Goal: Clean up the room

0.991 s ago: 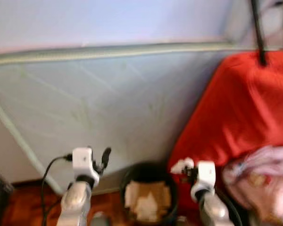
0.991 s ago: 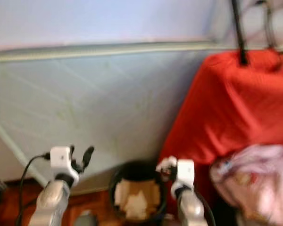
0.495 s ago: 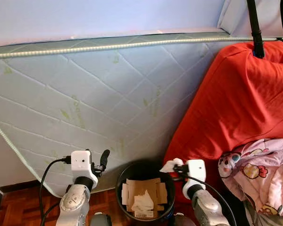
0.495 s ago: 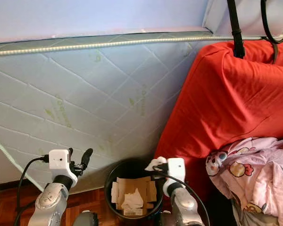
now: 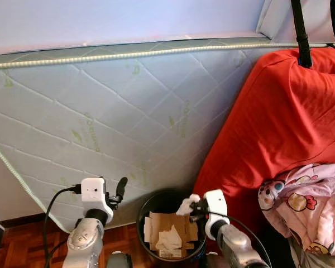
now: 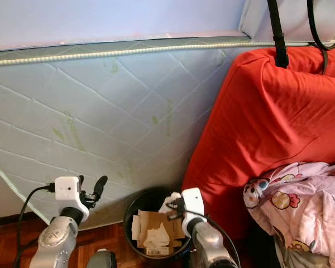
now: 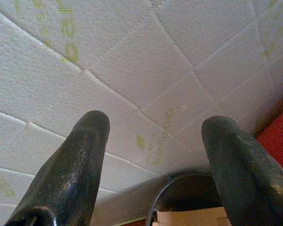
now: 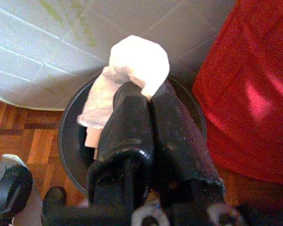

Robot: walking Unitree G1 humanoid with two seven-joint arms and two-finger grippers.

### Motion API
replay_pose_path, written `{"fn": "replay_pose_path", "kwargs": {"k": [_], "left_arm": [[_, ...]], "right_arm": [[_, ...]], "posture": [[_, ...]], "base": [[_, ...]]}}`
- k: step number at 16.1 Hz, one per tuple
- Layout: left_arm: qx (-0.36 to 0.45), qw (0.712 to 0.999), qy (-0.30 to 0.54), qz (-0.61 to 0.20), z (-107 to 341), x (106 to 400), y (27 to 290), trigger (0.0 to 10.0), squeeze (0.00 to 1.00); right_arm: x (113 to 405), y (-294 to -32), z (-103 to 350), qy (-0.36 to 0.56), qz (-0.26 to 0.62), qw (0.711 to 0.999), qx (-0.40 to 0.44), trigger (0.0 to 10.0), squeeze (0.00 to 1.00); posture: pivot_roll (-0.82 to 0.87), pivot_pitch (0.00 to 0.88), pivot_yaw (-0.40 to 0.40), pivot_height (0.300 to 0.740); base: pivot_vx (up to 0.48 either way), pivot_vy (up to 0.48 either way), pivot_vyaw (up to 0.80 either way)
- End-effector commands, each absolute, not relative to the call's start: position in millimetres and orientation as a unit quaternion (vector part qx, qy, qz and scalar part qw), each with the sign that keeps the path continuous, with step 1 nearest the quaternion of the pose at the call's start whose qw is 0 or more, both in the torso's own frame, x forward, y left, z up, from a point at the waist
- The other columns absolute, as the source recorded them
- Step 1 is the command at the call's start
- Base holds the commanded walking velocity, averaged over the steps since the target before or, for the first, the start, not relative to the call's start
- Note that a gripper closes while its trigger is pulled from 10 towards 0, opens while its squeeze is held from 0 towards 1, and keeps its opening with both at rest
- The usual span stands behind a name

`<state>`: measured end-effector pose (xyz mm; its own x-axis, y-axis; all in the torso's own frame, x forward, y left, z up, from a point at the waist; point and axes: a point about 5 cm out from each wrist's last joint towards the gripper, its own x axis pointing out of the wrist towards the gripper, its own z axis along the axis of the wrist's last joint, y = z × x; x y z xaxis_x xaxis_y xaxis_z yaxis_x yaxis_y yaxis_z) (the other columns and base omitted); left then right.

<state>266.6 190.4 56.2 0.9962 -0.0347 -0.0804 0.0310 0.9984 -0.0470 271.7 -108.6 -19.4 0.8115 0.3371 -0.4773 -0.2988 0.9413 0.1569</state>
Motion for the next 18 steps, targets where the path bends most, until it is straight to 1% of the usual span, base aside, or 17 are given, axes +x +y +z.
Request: {"fn": "replay_pose_path", "kwargs": {"k": [1, 4, 8, 13, 18], "left_arm": [[-0.026, 0.999, 0.031, -0.021, 62.9, 271.2, 189.9, 10.0, 0.0], [-0.029, 0.999, 0.02, -0.012, 69.1, 272.9, 190.2, 10.0, 0.0], [-0.033, 0.999, 0.027, 0.0, 65.9, 263.9, 195.1, 10.0, 0.0], [-0.037, 0.999, 0.033, 0.0, 64.7, 261.5, 192.1, 10.0, 0.0], [-0.035, 0.999, 0.038, 0.002, 64.0, 260.0, 193.3, 10.0, 0.0]], "right_arm": [[276.7, -108.1, -17.3, 0.266, 0.155, 0.95, 0.048, 10.0, 0.0], [279.4, -95.3, -15.0, 0.273, 0.179, 0.944, 0.034, 10.0, 0.0], [276.7, -91.8, -17.0, 0.277, 0.184, 0.942, 0.035, 10.0, 0.0], [270.6, -90.3, -21.7, 0.284, 0.193, 0.939, 0.036, 10.0, 0.0], [271.5, -87.8, -20.4, 0.282, 0.202, 0.937, 0.034, 10.0, 0.0]], "posture": [[0.1, 0.052, -0.069, 0.628], [0.12, 0.074, -0.08, 0.628], [0.13, 0.087, -0.085, 0.628], [0.12, 0.096, -0.083, 0.628], [0.12, 0.103, -0.08, 0.628]], "base": [[0.0, 0.0, 0.0], [0.0, 0.0, 0.0], [0.0, 0.0, 0.0], [0.0, 0.0, 0.0], [0.259, 0.0, 0.0]]}}
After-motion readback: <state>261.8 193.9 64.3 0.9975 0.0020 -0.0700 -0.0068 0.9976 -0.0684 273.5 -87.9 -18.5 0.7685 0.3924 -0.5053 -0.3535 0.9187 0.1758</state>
